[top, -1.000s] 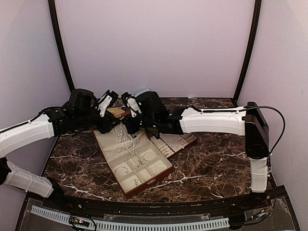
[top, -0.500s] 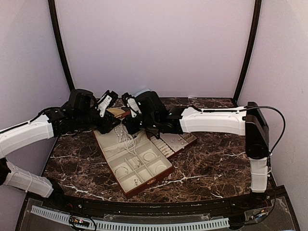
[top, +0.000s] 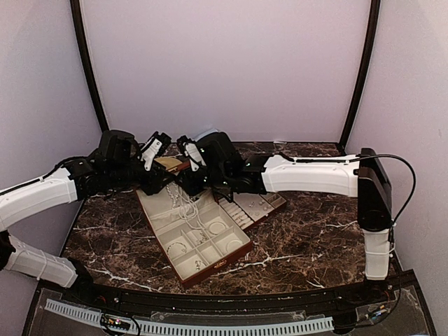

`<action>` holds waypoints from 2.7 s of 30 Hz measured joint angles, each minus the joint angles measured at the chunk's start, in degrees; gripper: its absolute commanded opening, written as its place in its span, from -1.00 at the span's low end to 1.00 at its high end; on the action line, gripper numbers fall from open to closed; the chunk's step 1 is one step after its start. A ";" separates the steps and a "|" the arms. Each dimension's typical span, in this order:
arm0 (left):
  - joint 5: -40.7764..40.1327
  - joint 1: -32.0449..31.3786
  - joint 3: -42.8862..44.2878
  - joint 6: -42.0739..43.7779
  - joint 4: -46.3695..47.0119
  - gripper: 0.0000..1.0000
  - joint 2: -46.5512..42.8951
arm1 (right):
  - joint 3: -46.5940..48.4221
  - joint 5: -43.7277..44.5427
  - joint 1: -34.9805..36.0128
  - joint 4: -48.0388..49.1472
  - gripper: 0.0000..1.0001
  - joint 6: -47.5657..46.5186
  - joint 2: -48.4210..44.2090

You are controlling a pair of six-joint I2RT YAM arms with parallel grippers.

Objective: Organize the mixed jewelry
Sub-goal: Hang the necklace on the necklace hanger, then adjust the necklace on the necklace hanger.

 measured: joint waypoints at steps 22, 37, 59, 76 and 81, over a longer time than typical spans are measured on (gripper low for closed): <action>0.44 0.00 -1.05 2.58 0.57 -0.35 -1.03 | -8.79 -6.91 -1.18 4.98 -0.79 1.25 -8.13; 0.81 0.00 -1.31 5.20 0.70 -0.44 -1.25 | -9.22 -9.03 -1.03 7.15 -1.00 3.58 -3.52; 0.37 0.66 -2.62 6.88 1.79 -0.54 -2.12 | -4.26 -8.70 -1.03 7.63 -1.00 4.85 0.13; 0.94 1.31 -3.72 8.66 2.60 -0.83 -3.04 | -0.68 -8.55 -1.07 6.08 -1.00 5.95 2.27; 0.79 1.40 -3.76 9.27 2.60 -0.85 -3.04 | 1.70 -8.50 -1.11 4.15 -1.00 6.64 3.45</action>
